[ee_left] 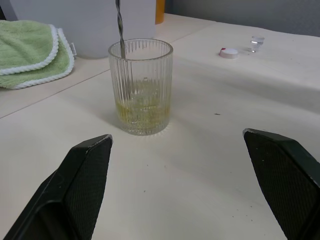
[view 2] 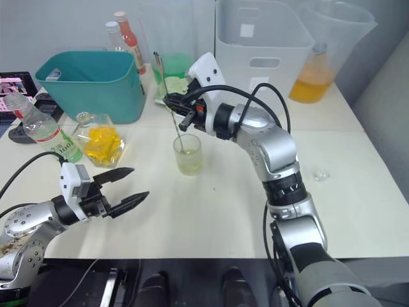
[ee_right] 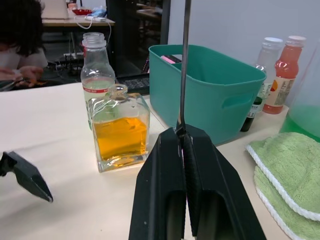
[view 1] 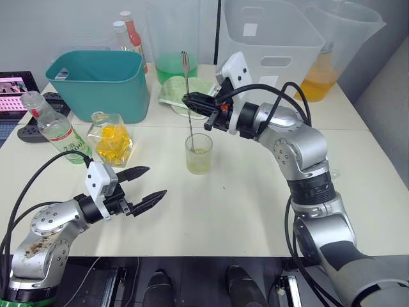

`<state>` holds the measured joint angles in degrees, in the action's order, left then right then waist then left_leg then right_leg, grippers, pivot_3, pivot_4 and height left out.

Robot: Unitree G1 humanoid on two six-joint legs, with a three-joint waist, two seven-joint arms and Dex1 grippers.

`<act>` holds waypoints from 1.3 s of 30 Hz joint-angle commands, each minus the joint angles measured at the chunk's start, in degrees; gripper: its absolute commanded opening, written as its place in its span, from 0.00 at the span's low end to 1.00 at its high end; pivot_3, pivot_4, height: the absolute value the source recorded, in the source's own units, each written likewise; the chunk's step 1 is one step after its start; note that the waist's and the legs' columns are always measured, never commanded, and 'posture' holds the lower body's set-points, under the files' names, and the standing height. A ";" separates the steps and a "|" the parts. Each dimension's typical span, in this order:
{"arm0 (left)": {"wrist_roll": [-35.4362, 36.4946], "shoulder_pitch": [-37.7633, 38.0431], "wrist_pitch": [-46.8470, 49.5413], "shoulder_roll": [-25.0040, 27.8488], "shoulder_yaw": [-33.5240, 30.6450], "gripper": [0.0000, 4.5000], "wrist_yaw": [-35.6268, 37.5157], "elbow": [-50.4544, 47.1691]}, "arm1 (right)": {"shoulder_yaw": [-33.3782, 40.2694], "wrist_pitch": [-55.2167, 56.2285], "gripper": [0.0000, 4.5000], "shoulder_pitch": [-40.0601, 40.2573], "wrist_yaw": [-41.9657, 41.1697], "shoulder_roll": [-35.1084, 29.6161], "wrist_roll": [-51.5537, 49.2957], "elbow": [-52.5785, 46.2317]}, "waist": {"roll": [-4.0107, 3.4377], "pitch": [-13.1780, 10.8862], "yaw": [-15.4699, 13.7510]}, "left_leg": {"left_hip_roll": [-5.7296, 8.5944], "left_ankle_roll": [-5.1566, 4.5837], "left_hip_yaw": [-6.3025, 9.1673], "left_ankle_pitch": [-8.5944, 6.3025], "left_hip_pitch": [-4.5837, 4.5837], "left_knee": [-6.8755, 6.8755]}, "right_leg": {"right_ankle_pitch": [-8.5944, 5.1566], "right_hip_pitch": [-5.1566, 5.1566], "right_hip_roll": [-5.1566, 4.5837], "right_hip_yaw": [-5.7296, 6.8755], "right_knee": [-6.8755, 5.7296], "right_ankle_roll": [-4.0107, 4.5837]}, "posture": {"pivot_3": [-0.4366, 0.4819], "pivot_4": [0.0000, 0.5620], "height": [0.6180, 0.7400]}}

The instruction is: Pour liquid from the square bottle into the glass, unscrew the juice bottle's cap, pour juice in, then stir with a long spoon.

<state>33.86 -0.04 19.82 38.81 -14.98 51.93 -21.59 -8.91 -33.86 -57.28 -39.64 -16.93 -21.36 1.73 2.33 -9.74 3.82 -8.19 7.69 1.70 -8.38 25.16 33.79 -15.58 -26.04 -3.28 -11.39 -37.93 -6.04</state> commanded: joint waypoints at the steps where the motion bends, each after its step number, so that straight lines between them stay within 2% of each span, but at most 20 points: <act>1: -0.02 -0.73 -1.06 0.05 -0.05 0.99 0.11 -0.35 | 0.13 -1.31 0.00 -0.47 -2.01 -2.19 0.08 -3.82 | 0.00 0.00 -0.02 | 0.00 0.00 0.00 0.00 0.00 0.00 | 0.00 0.00 0.00 0.00 0.00 0.00 | 0.48 0.27 0.93; 11: -0.17 -2.12 -1.21 -0.43 0.65 0.99 0.15 0.64 | 0.98 -7.07 0.00 0.94 -2.55 -2.99 -2.46 -8.48 | 0.00 0.00 0.03 | 0.00 0.00 0.03 0.00 0.00 0.01 | 0.00 0.00 0.00 0.01 -0.03 0.00 | 0.48 0.27 0.93; 15: -0.44 -2.11 -1.38 -0.33 0.89 0.99 0.25 0.82 | 4.14 -11.73 0.00 1.82 -1.30 -0.41 -7.43 -9.57 | 0.00 0.00 0.08 | 0.00 0.00 0.04 0.00 0.00 0.02 | 0.00 0.00 0.01 0.01 -0.05 0.00 | 0.48 0.27 0.93; 18: -0.09 -2.28 -1.35 -0.50 0.67 0.99 0.24 1.28 | 2.06 -14.68 0.00 1.52 -2.00 -3.52 -5.48 -9.72 | -0.01 0.00 0.07 | 0.00 0.00 0.05 0.00 0.00 0.01 | 0.00 0.00 0.01 0.01 -0.05 0.00 | 0.48 0.27 0.93; 26: -0.54 -3.40 -1.83 0.15 0.40 0.99 0.94 3.11 | 0.57 -10.79 0.00 -2.38 -4.16 -8.89 -0.28 -4.61 | -0.01 0.01 0.09 | 0.00 0.00 0.05 0.00 -0.01 0.05 | -0.01 0.00 0.01 0.02 -0.07 0.01 | 0.48 0.27 0.93; 32: -0.94 -3.67 -2.32 -0.46 1.20 0.99 0.61 3.39 | 2.75 -12.66 0.00 -5.60 -5.10 -8.10 -3.52 -4.66 | -0.01 0.00 0.04 | 0.00 0.00 0.05 0.00 0.00 0.06 | -0.01 0.01 0.01 0.02 -0.06 0.01 | 0.48 0.27 0.93; 39: -1.26 -3.55 -2.34 -1.08 1.51 0.99 0.19 2.96 | 1.39 -16.00 0.00 -4.77 -7.42 -9.03 -4.45 -6.24 | -0.01 0.00 0.01 | 0.00 0.00 0.05 0.00 0.00 0.05 | -0.01 0.01 0.01 0.02 -0.06 0.01 | 0.48 0.27 0.93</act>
<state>32.57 -3.53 18.71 37.84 -13.03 52.31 -17.35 -8.53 -48.71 -61.81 -46.68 -25.62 -24.01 -1.96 2.32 -9.74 3.83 -8.19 7.68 1.75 -8.38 25.16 33.84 -15.59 -26.03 -3.27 -11.37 -37.99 -6.03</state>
